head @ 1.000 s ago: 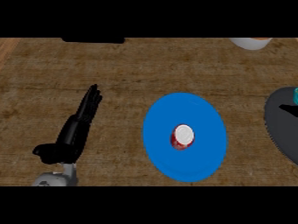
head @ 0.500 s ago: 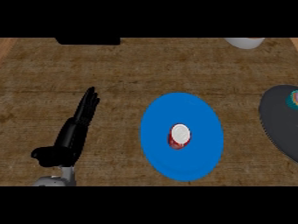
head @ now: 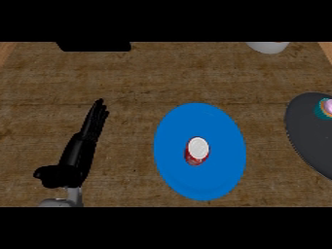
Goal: Pick the cupcake from the plate and place it in the pan
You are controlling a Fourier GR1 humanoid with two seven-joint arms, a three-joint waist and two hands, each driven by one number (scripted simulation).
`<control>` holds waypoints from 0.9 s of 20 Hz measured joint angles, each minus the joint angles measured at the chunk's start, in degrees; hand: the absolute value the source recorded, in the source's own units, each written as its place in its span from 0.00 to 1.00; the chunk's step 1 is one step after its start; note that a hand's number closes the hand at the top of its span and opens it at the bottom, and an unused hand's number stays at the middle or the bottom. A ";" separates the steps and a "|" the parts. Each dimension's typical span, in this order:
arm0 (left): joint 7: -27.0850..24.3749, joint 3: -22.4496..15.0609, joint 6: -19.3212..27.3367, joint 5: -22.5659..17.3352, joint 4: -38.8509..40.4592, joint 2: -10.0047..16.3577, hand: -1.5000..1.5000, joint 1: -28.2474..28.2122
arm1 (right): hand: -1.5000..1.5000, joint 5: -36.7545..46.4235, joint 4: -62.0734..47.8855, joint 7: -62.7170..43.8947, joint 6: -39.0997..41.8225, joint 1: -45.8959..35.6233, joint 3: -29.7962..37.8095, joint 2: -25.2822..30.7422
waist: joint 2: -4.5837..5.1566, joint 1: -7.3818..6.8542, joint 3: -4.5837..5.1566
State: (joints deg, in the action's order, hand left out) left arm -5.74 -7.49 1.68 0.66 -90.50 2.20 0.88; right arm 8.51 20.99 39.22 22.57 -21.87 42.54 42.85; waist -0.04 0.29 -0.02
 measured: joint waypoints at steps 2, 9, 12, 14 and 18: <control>1.09 0.02 -0.12 -0.08 -1.11 0.10 0.50 0.10 | 0.00 -0.92 0.58 1.12 1.78 2.31 -0.26 0.40 | 0.01 -0.10 -0.01; -0.59 -0.04 -0.75 -0.01 -0.82 -0.11 0.50 -1.56 | 0.00 -3.09 6.13 4.02 2.13 10.67 -2.17 -0.66 | -0.01 -0.04 0.00; 0.24 0.30 -0.49 0.20 -0.59 -0.30 0.50 -0.11 | 0.00 -4.04 8.82 4.36 1.75 13.45 -3.07 -1.45 | -0.01 0.01 0.02; 0.62 1.23 -1.28 -0.58 -0.84 0.45 0.50 0.03 | 0.00 -4.37 9.41 5.26 1.61 15.09 -3.63 -1.67 | 0.00 -0.06 0.00; 0.26 0.42 -0.83 0.06 -0.70 -0.16 0.50 -0.15 | 0.00 -5.29 11.22 5.36 1.24 17.14 -4.83 -1.97 | 0.00 -0.10 0.01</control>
State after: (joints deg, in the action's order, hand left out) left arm -5.48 -7.07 0.85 0.72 -91.20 2.04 0.74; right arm 3.22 32.22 44.58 23.81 -4.73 37.72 40.88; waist -0.04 0.19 -0.01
